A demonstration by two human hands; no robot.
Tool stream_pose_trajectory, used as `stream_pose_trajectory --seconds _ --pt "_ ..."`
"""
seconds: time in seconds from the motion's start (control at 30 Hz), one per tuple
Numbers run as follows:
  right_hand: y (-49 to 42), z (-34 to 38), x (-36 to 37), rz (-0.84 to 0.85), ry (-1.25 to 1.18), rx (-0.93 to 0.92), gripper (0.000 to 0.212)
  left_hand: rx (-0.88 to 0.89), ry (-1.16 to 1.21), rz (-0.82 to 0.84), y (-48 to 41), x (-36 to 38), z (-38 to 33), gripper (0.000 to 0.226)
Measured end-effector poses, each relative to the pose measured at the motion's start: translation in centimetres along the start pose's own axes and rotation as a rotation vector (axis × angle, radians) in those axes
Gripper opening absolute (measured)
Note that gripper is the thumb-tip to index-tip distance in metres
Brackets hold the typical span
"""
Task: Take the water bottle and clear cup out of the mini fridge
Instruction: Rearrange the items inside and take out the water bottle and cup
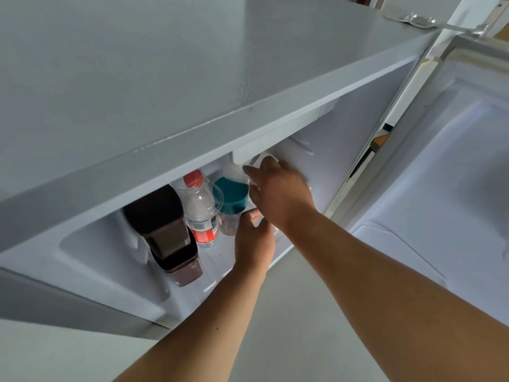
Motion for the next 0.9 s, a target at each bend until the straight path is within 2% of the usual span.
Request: stream_pose_trajectory --seconds 0.13,0.33,0.47,0.57,0.8,0.9 --pt "0.9 0.3 0.1 -0.022 0.022 -0.055 0.044 -0.068 -0.019 -0.149 0.4 -1.6 1.6 0.035" --pt "2.3 0.8 1.2 0.088 -0.118 -0.015 0.05 -0.081 0.066 -0.252 1.0 -3.1 2.2 0.057" --pt "2.5 0.7 2.4 0.197 -0.308 0.05 0.067 -0.034 0.124 -0.211 1.0 -3.4 2.0 0.071" --pt "2.2 1.1 3.2 0.209 -0.408 0.072 0.073 0.023 0.103 -0.182 0.9 -3.3 1.8 0.077" --pt "1.1 2.2 4.3 0.104 -0.531 0.149 0.061 0.062 0.112 -0.172 0.6 -3.1 1.9 0.083" --pt "1.1 2.4 4.7 0.058 -0.587 0.183 0.063 0.053 0.101 -0.179 0.3 -3.1 1.8 0.075"
Point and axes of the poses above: each hand's wrist, its own y-axis away from the middle knuckle, its own x-axis out of the palm, z = x × y, the point moved 3 cm from there along -y, towards the middle knuckle, and after that the axes turned 2 degrees about x, right-handed, at the moved point
